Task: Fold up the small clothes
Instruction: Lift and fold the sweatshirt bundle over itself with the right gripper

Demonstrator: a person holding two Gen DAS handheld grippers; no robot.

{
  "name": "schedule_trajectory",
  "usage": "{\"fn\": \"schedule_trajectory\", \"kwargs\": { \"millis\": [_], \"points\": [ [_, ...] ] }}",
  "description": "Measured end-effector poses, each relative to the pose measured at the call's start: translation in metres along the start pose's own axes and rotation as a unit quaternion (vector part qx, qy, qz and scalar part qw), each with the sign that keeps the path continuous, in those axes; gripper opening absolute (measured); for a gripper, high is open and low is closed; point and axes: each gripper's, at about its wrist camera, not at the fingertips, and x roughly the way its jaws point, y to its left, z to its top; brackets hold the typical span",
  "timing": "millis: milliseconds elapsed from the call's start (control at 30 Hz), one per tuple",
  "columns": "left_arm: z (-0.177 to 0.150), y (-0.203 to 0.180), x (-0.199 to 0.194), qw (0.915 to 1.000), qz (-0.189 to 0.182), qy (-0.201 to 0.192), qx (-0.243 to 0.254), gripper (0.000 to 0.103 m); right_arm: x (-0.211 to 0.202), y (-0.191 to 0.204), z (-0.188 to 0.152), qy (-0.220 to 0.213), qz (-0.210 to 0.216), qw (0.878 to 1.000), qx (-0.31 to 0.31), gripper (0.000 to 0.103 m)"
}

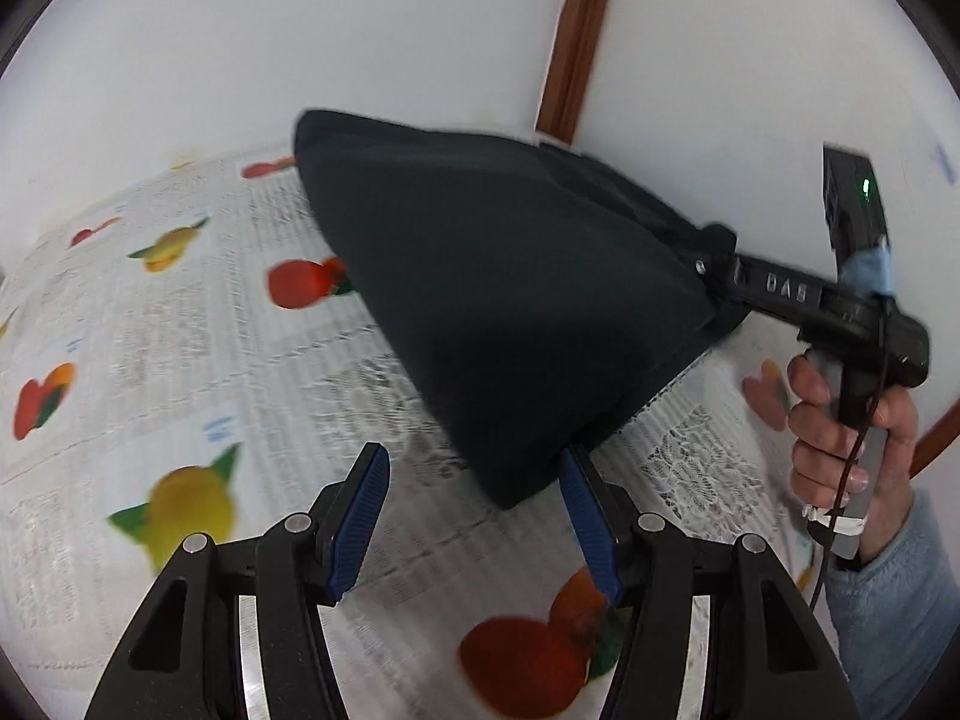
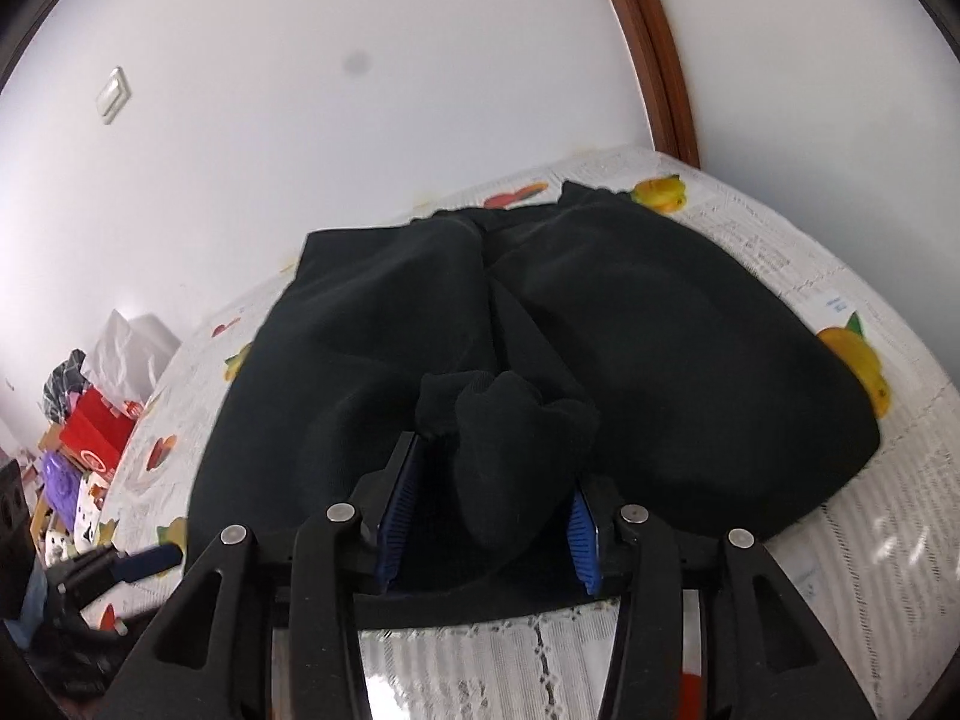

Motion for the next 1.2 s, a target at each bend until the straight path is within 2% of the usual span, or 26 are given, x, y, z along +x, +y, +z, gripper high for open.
{"fn": "schedule_trajectory", "kwargs": {
  "millis": [67,100,133,167,233,300,533,800,867,967,1033,1100,1200],
  "points": [
    [0.003,-0.005,0.014,0.9999,0.007,0.013,0.007,0.056,0.007,-0.005,0.000,0.005,0.002,1.000,0.011,0.044],
    [0.005,-0.006,0.018,0.9997,0.016,0.016,0.007,0.053,0.012,-0.004,0.002,0.006,-0.003,1.000,0.012,0.044],
    [0.006,-0.006,0.021,0.9996,0.024,0.016,0.004,0.046,0.016,-0.003,0.002,0.008,-0.006,1.000,0.009,0.039],
    [0.007,-0.005,0.021,0.9997,0.020,0.015,-0.001,0.034,0.019,0.000,0.003,0.008,-0.012,1.000,0.001,0.025],
    [0.008,0.002,0.017,0.9996,0.019,0.008,-0.020,0.027,0.024,0.010,0.004,0.010,-0.015,1.000,-0.024,0.019],
    [0.007,0.008,0.011,0.9991,0.033,-0.004,-0.025,0.018,0.026,0.021,0.004,0.008,-0.013,0.999,-0.042,0.017],
    [-0.010,0.058,-0.021,0.9954,0.061,-0.018,-0.072,0.015,0.046,0.073,-0.001,0.028,0.030,0.997,-0.067,0.017],
    [-0.058,0.114,-0.069,0.9888,0.106,-0.015,-0.104,0.016,0.068,0.153,-0.018,0.049,0.099,0.988,-0.109,0.017],
    [-0.066,0.118,-0.073,0.9891,0.105,-0.009,-0.102,0.016,0.062,0.156,-0.018,0.038,0.117,0.987,-0.103,0.016],
    [-0.072,0.114,-0.079,0.9901,0.104,-0.013,-0.094,0.016,0.044,0.139,-0.019,0.012,0.139,0.988,-0.060,0.016],
    [-0.075,0.112,-0.079,0.9903,0.107,-0.016,-0.086,0.016,0.039,0.129,-0.024,0.014,0.133,0.990,-0.052,0.016],
    [-0.078,0.111,-0.080,0.9909,0.106,-0.018,-0.081,0.016,0.040,0.123,-0.032,0.033,0.118,0.991,-0.060,0.017],
    [-0.079,0.111,-0.082,0.9916,0.100,-0.022,-0.079,0.019,0.031,0.120,-0.036,0.036,0.102,0.991,-0.074,0.025]
  ]
}}
